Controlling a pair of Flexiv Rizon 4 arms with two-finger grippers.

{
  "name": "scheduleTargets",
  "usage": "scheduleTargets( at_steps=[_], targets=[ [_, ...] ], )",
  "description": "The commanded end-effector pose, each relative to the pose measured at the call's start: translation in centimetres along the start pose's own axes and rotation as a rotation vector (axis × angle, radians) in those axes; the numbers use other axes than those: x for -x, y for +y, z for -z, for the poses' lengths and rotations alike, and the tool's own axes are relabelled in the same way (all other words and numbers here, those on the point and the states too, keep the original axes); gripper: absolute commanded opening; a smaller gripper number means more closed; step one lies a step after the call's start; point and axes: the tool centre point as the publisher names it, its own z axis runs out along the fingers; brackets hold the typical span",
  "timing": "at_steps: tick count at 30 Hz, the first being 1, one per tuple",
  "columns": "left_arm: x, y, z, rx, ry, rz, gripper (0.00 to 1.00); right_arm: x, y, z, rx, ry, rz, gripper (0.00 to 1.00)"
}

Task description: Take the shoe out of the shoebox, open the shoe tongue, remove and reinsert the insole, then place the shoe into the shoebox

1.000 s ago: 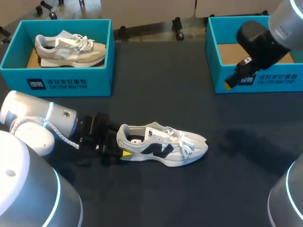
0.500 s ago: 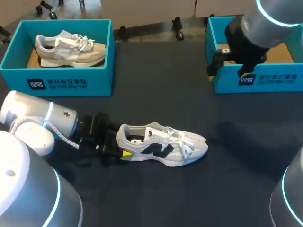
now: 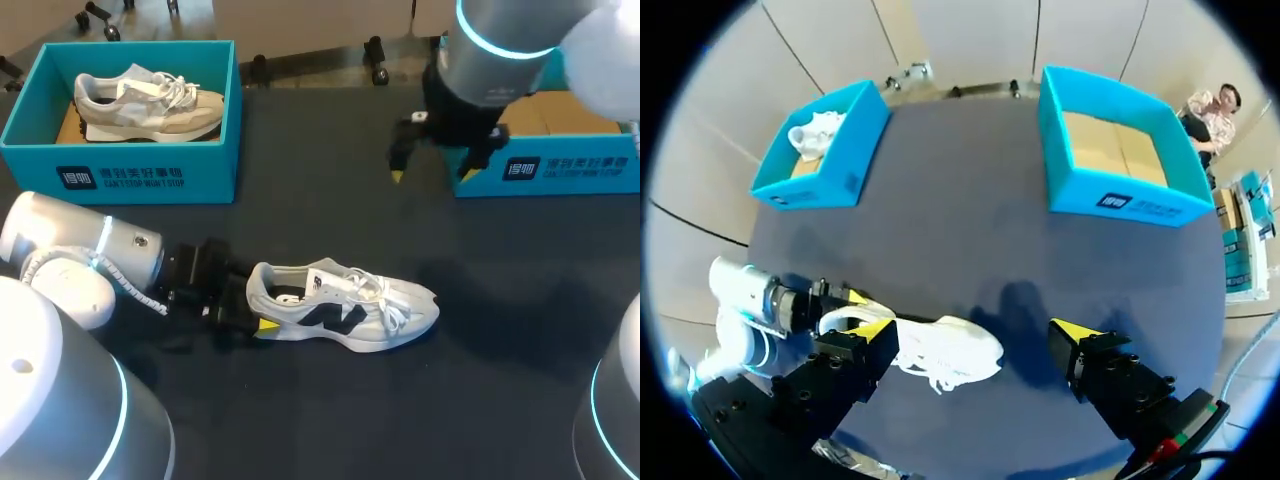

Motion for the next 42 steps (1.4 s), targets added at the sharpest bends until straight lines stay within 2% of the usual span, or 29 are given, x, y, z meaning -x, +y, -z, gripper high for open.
scheduleTargets(
  at_steps=[1, 13, 26, 33, 38, 42],
  targets=[
    [0.3, 0.1, 0.0, 0.005, 0.002, 0.001, 0.0, -2.6, 1.0, -1.7, -0.063, -0.071, -0.015, 1.0],
    [0.3, 0.1, 0.0, 0.005, 0.002, 0.001, 0.0, -6.0, -0.6, -4.7, -0.086, -0.114, -0.098, 1.0],
    [0.3, 0.1, 0.0, 0.005, 0.002, 0.001, 0.0, -9.9, -2.2, -5.8, -0.087, -0.121, -0.126, 1.0],
    [0.3, 0.1, 0.0, 0.005, 0.002, 0.001, 0.0, -12.4, -3.1, -7.5, -0.102, -0.138, -0.152, 1.0],
    [0.3, 0.1, 0.0, 0.005, 0.002, 0.001, 0.0, -13.9, -4.2, -8.6, -0.111, -0.154, -0.174, 1.0],
    [0.3, 0.1, 0.0, 0.005, 0.002, 0.001, 0.0, -13.9, -5.9, -9.4, -0.118, -0.169, -0.211, 1.0]
  ],
)
